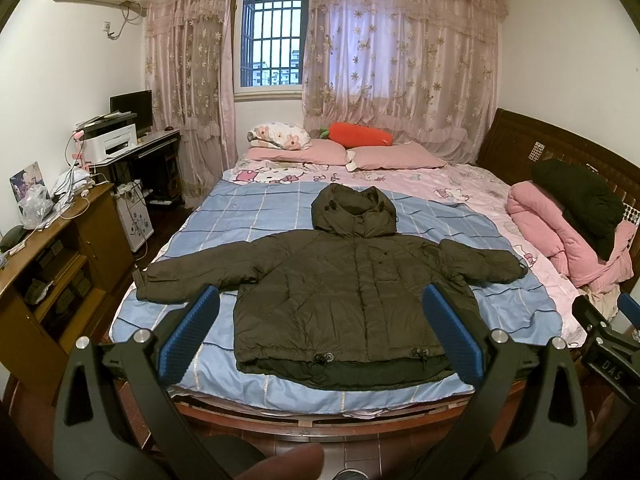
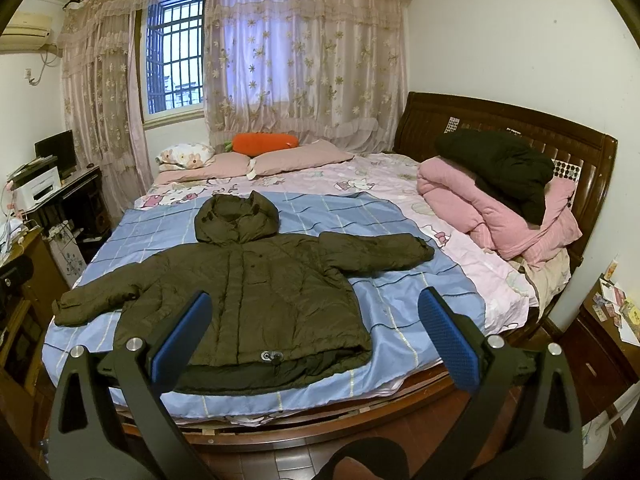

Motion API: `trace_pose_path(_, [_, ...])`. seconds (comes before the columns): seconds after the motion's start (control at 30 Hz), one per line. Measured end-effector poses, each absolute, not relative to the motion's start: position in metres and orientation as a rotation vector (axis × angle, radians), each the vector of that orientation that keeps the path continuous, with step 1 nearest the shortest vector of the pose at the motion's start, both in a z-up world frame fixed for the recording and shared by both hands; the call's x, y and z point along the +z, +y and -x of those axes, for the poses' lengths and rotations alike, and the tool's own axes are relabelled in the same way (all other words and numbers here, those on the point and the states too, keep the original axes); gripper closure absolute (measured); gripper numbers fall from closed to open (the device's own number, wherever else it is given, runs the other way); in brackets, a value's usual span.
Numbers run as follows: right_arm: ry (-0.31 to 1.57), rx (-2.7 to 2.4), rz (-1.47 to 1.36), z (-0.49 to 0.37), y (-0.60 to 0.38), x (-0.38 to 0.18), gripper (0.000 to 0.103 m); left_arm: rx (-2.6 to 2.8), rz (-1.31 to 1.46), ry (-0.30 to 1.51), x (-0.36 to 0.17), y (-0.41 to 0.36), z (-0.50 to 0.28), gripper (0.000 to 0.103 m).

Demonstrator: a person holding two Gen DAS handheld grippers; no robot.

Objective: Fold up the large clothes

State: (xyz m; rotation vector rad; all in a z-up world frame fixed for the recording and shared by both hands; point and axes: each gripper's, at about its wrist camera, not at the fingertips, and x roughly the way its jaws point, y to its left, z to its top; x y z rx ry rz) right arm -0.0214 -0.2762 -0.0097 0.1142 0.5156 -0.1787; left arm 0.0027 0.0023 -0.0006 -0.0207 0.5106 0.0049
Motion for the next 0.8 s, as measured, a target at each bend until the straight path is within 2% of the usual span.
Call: trace_pose_path(0.8, [0.513, -0.182, -0.109, 0.0204, -0.2752, -0.0087, 0.001, 0.006, 0.022, 0.508, -0.0003, 0.0016, -0.0011, 0.002])
